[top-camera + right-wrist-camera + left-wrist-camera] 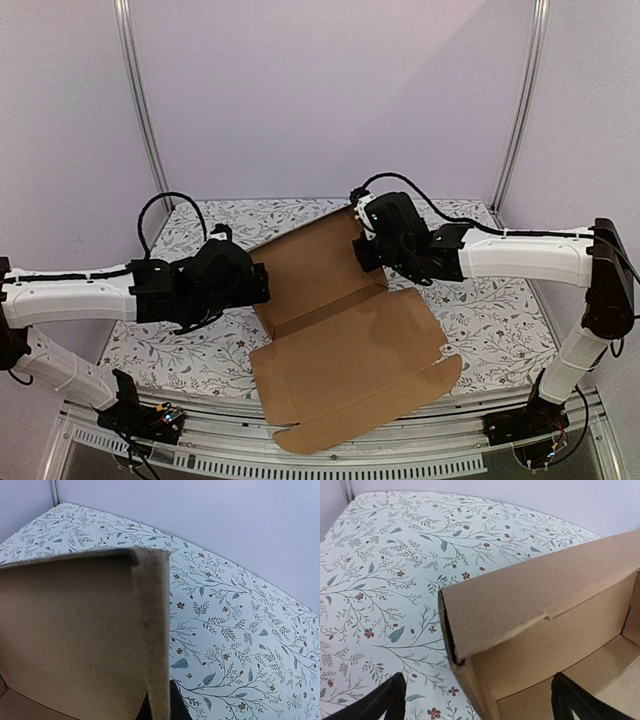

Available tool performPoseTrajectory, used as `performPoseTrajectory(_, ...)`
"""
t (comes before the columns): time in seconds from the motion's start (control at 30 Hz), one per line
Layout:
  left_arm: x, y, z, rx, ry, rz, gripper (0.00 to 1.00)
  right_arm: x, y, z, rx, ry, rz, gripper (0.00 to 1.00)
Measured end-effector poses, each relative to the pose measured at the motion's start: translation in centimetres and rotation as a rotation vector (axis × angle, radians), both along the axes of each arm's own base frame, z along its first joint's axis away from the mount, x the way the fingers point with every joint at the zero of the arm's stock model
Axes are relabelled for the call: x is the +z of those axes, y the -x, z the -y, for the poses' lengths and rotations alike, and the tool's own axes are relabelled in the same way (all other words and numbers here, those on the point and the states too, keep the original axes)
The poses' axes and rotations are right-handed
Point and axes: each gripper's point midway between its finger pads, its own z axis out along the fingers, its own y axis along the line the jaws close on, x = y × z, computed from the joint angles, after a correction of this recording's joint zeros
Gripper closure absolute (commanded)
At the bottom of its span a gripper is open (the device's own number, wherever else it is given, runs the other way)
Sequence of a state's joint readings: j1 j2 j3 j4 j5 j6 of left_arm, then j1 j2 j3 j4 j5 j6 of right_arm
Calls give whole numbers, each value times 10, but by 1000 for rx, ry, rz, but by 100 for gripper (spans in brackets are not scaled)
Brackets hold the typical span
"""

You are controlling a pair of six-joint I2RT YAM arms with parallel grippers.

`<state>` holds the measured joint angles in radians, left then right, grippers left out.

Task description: Fold the paper box

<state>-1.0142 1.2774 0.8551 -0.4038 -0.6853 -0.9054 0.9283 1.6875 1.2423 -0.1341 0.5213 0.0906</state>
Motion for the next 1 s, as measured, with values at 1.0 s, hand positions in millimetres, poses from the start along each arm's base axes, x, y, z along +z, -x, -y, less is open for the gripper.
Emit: performPoseTrajectory(1.0, -5, 24, 65, -556, -83, -99, 14, -82, 58, 29, 557, 603, -667, 100)
